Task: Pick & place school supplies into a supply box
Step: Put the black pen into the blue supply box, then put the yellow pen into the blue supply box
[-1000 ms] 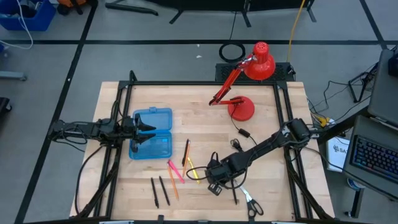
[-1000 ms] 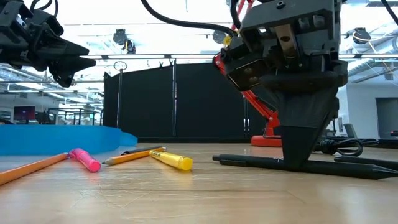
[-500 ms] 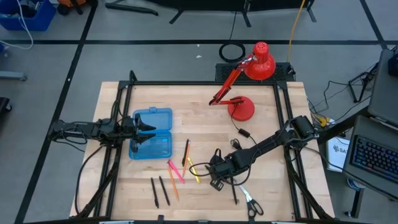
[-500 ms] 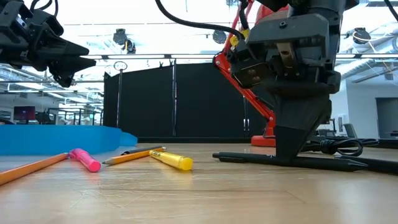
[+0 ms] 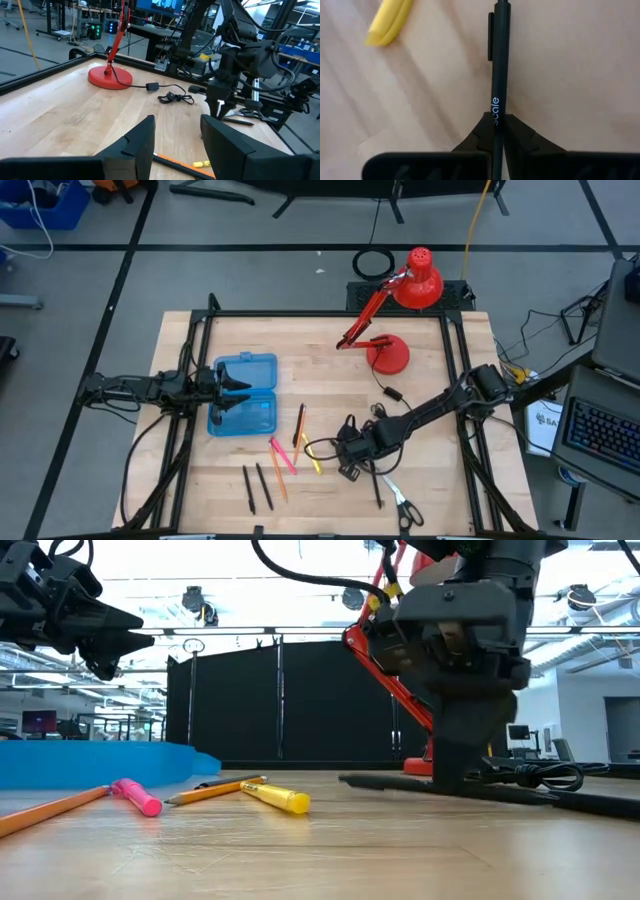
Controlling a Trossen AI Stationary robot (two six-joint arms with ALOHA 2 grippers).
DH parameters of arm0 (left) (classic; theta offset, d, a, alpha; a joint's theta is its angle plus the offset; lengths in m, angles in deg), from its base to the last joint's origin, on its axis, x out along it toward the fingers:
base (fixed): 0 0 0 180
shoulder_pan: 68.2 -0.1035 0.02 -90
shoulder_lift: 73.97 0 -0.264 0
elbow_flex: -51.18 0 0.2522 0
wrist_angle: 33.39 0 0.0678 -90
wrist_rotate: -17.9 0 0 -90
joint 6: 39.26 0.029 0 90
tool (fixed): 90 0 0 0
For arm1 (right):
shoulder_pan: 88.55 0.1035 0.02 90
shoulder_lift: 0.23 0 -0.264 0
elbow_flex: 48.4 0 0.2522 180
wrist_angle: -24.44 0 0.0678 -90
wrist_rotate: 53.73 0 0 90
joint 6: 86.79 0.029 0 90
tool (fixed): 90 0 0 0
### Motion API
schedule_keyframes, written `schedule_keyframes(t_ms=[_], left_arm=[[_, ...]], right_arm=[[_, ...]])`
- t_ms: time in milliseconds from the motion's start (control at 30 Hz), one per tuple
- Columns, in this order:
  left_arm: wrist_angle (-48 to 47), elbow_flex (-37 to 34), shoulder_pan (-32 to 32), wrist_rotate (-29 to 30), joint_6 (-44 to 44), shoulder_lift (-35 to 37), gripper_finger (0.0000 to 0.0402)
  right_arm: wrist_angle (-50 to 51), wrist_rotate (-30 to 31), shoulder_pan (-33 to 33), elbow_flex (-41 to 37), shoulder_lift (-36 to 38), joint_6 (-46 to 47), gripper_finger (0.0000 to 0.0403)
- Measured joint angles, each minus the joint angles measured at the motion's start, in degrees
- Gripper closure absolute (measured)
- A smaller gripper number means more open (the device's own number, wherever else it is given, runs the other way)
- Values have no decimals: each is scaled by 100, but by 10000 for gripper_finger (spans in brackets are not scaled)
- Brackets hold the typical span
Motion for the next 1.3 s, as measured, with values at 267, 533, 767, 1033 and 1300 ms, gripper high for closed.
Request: schedule_keyframes(t_ms=[267, 533, 767, 1033, 1300], left_arm=[[-2, 0, -2, 0, 0, 0, 240], [2, 0, 0, 0, -15, 0, 240], [175, -28, -2, -314, -26, 0, 240], [593, -28, -2, -828, -13, 0, 240], [632, -17, -2, -1001, -125, 0, 240]], right_arm=[[-161, 302, -124, 0, 331, -311, 395], [-980, 419, -338, 7, 369, -988, 395], [-1610, 419, -602, 11, 369, -1736, 399], [-2400, 380, -889, 15, 369, -2482, 397], [-2364, 385, -934, 17, 369, -2463, 399]])
